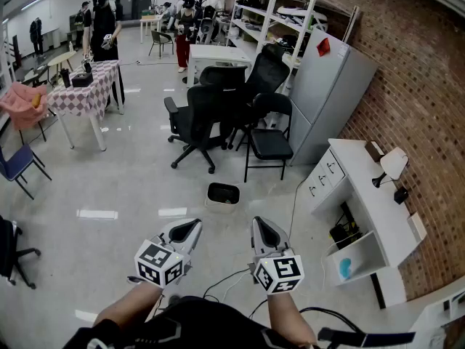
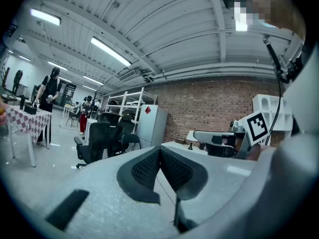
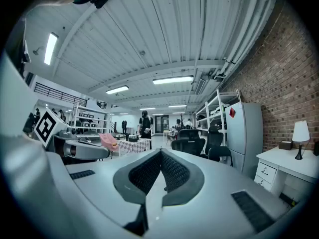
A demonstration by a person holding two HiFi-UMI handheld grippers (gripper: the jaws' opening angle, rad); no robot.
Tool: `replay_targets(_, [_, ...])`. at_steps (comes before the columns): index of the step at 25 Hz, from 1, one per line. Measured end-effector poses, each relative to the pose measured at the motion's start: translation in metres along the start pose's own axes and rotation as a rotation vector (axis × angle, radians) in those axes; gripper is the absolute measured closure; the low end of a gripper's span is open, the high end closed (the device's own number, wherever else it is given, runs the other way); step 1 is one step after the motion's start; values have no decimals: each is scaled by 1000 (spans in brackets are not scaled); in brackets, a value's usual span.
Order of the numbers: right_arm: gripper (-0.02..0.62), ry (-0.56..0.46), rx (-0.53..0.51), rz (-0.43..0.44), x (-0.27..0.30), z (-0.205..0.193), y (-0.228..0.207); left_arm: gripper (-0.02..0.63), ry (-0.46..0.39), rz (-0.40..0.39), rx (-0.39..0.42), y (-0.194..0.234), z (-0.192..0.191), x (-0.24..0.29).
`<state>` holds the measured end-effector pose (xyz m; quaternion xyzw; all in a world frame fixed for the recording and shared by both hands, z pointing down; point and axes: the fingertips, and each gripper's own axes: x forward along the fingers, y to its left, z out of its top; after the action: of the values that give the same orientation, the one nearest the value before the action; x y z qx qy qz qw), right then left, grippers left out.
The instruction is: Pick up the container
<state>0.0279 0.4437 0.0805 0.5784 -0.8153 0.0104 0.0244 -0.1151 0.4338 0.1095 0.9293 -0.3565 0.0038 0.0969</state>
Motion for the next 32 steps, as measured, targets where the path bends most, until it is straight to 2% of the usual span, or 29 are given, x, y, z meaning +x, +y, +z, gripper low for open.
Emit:
replay_targets(10, [588, 7, -14, -7, 4, 4, 3, 597, -15, -14, -10, 3, 6, -3])
replay_targets(16, [586, 2, 27, 10, 8, 2, 18, 597, -18, -20, -25, 10, 1, -13])
replay_targets(32, [586, 28, -3, -16, 50, -4, 78, 597, -35, -40, -62, 74, -5, -60])
